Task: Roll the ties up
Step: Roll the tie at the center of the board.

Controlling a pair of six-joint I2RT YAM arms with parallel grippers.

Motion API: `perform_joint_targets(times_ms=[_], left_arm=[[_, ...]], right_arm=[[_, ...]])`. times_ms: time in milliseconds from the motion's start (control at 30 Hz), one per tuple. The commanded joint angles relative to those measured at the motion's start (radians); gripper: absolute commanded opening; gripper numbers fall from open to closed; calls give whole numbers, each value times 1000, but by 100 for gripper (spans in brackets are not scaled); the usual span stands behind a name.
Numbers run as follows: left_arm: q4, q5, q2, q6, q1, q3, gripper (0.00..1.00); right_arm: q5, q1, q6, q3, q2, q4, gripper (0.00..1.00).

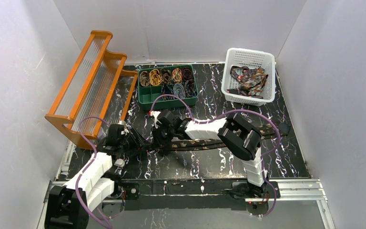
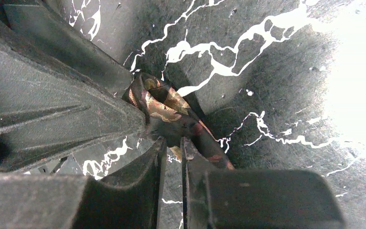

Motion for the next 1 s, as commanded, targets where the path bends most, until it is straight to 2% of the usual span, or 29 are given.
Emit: perform_joint_targets(times_ms=[0, 333, 500, 567, 733, 900, 933, 967], left_arm=[[41, 17, 7, -6, 2, -43, 53], [146, 74, 20, 25, 0, -75, 36], [160, 73, 34, 40, 0, -80, 23], [181, 72, 39, 45, 0, -81, 14], [188, 59, 49, 62, -1, -71, 0], [175, 51, 54, 76, -1, -45, 0], [172, 51, 58, 79, -1, -36, 0], [171, 52, 62, 83, -1, -29, 0]], right_arm=[[-24, -16, -31, 15, 25, -78, 26], [-75, -33, -29, 38, 33, -80, 27], [-91, -40, -16, 67, 6, -92, 33], [-80, -43, -20, 79, -26, -103, 38], [28, -50, -62, 60, -132, -147, 51], [307, -54, -57, -21, -267, -216, 68], [345, -56, -50, -63, -304, -190, 76], [379, -56, -39, -111, -338, -146, 93]])
